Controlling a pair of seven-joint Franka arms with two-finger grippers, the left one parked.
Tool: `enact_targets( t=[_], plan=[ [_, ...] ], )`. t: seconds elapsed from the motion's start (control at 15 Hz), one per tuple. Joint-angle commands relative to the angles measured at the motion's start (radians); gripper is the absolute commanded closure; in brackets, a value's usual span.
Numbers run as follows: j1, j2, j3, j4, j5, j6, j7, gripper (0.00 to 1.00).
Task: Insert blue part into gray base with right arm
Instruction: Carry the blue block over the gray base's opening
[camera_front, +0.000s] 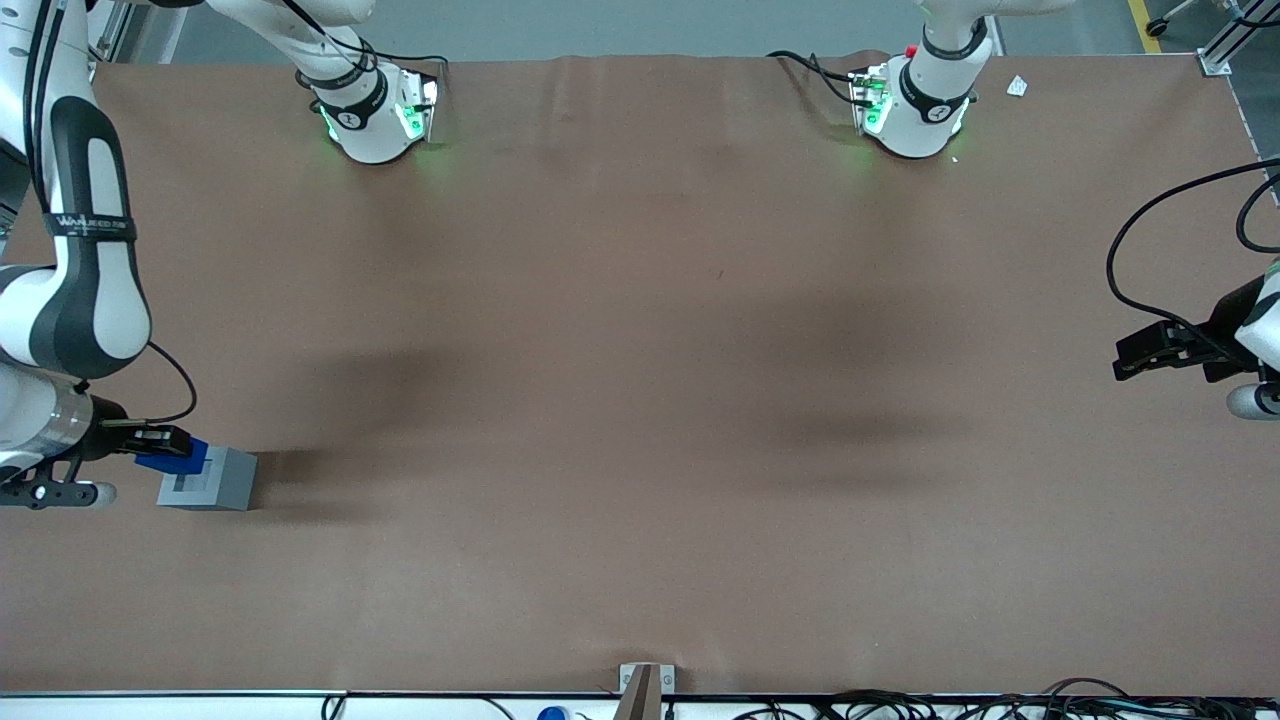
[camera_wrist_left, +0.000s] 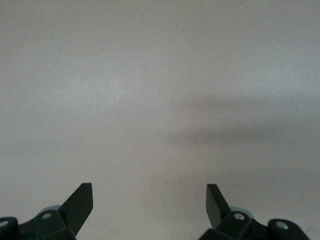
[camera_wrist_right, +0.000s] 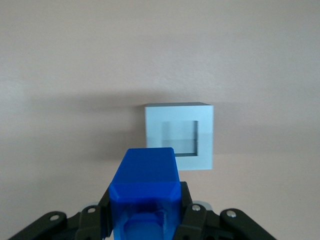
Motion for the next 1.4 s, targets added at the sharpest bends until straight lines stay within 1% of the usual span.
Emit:
enact_targets(
  t=[0.0, 0.27, 0.53, 0.67, 0.73, 1.13, 1.33],
  plan=[
    [-0.037, 0.071, 0.014, 0.083, 0.01, -0.015, -0.043, 0.99],
    [-0.043, 0.123, 0.015, 0.152, 0.014, -0.058, -0.04, 1.0],
    [-0.045, 0.146, 0.015, 0.178, 0.014, -0.058, -0.039, 1.0],
    [-0.057, 0.151, 0.015, 0.177, 0.042, -0.058, -0.039, 1.0],
    [-0.061, 0.152, 0.015, 0.175, 0.045, -0.058, -0.04, 1.0],
    [-0.063, 0.16, 0.014, 0.168, 0.046, -0.044, -0.043, 0.99],
    [-0.061, 0.161, 0.014, 0.152, 0.045, -0.011, -0.045, 0.99]
  ],
)
